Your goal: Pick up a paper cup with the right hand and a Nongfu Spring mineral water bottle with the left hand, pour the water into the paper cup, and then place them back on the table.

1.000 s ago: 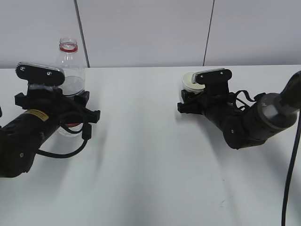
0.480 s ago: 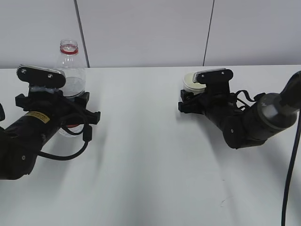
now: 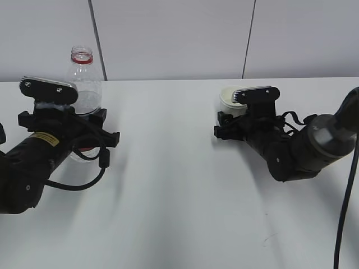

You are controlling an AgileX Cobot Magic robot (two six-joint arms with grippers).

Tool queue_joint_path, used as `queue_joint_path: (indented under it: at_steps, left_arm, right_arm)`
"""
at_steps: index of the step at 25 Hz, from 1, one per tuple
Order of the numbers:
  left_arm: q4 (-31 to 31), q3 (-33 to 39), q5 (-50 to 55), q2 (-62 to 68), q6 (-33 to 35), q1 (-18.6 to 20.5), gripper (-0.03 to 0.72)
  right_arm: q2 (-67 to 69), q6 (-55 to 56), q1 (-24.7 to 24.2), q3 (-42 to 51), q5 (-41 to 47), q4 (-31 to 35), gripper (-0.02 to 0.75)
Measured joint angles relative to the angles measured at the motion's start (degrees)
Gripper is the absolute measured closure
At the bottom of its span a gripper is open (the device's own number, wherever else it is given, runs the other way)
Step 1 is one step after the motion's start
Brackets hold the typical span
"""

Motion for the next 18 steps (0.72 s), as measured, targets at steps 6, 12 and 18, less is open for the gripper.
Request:
queue_joint_path:
  at_steps: [6,12,18]
  left_arm:
    - [0.00,0.00,-0.05,0.00,0.00,0.00,0.315]
    - [0.00,0.00,-0.43,0.00,0.00,0.18,0.315]
    - [0.20,-0.06,-0.43,0.00,0.00,1.92,0.315]
  right_arm:
    - [0.00,0.00,0.46,2.09,-1.06,0.00,0.144]
    - [-1.21,0.71,0.56,4.83,-1.99,0.00,0.144]
    - [-5.08,1.07,0.56,8.30,-3.35,-1.02,0.145]
